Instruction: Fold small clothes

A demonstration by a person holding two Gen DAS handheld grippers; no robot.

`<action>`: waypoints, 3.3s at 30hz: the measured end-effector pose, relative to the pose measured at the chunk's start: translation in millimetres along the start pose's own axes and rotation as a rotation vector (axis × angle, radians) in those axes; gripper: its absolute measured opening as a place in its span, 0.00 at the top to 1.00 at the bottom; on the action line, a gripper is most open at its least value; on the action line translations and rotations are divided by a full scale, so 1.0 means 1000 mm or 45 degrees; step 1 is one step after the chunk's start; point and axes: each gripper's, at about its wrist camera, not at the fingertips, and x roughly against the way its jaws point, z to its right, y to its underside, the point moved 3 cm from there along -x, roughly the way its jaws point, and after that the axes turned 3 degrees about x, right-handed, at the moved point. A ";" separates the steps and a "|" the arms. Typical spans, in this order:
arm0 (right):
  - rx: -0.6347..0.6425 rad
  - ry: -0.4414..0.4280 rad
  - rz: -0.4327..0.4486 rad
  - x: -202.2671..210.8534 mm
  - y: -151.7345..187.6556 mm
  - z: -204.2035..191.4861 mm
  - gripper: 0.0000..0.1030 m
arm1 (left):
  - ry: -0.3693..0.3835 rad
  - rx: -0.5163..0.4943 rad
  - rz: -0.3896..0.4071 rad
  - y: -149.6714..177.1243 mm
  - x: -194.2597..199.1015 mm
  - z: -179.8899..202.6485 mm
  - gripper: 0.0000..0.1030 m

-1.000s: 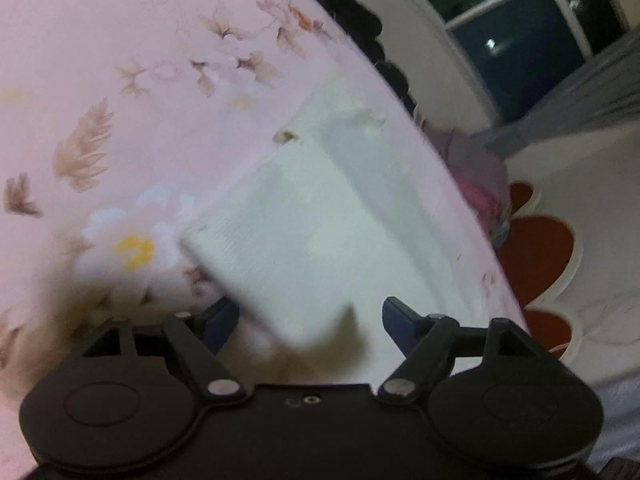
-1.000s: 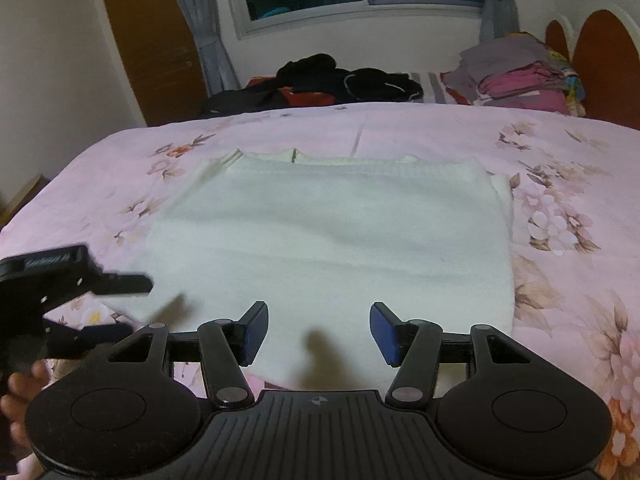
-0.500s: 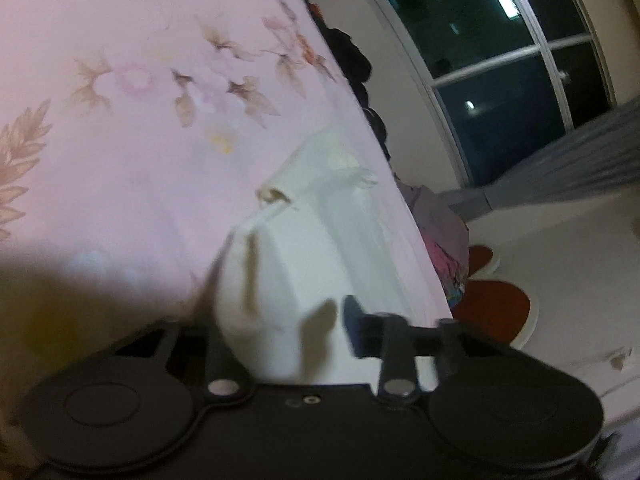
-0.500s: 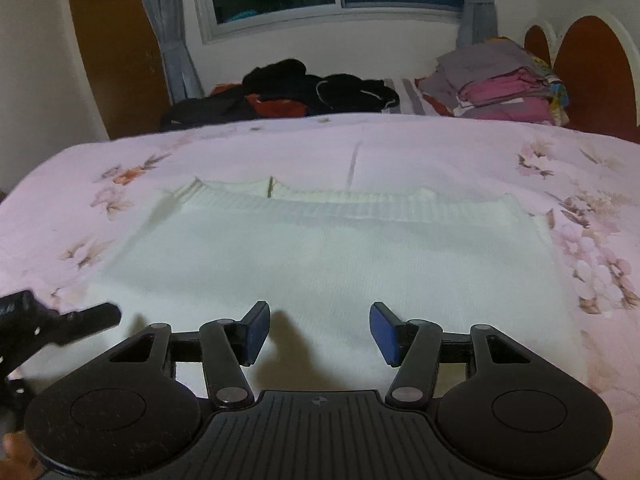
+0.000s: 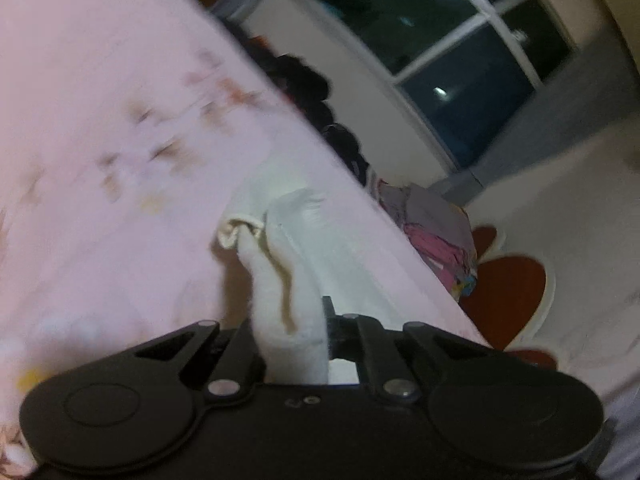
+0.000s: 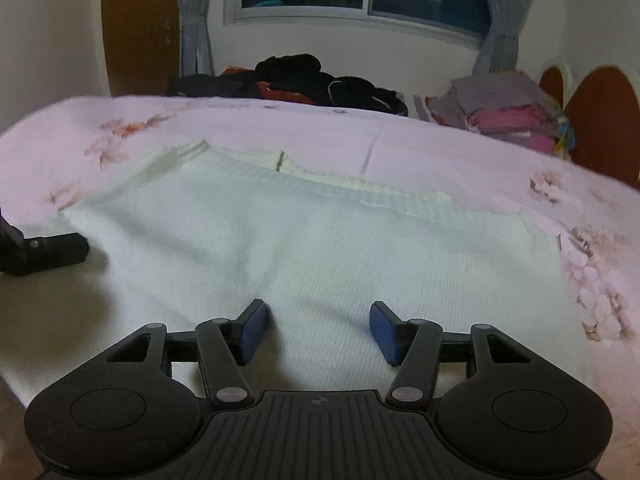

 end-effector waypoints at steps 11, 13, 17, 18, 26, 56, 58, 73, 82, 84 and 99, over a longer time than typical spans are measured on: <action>-0.351 0.032 0.137 0.087 0.011 0.110 0.46 | 0.228 -0.573 -0.152 0.078 -0.010 0.145 0.94; -0.391 0.061 0.140 0.098 0.017 0.129 0.46 | 0.248 -0.648 -0.226 0.108 -0.017 0.157 0.94; -0.467 0.068 0.131 0.115 0.031 0.161 0.46 | 0.175 -0.807 -0.410 0.165 -0.034 0.158 0.89; -0.485 0.054 0.130 0.119 0.034 0.166 0.46 | 0.153 -0.820 -0.434 0.174 -0.035 0.156 0.83; -0.580 -0.216 0.029 0.109 0.036 0.161 0.46 | 0.229 -0.948 -0.506 0.195 0.008 0.154 0.45; -0.476 -0.121 -0.072 0.065 0.029 0.169 0.86 | 0.004 -0.709 -0.427 0.104 -0.039 0.119 0.42; -0.513 -0.167 -0.074 0.073 0.028 0.170 0.78 | -0.024 -0.716 -0.457 0.107 -0.043 0.113 0.41; -0.530 -0.140 -0.204 0.112 0.086 0.162 0.78 | 0.002 -0.754 -0.415 0.094 -0.025 0.119 0.43; -0.435 -0.029 0.063 0.126 0.012 0.172 0.78 | 0.041 -0.760 -0.313 0.063 -0.054 0.162 0.44; -0.413 -0.005 0.096 0.113 -0.008 0.169 0.78 | 0.046 -0.787 -0.305 0.061 -0.071 0.172 0.44; -0.357 0.157 0.008 -0.021 -0.030 0.184 0.75 | -0.046 -0.680 -0.377 0.054 -0.144 0.138 0.38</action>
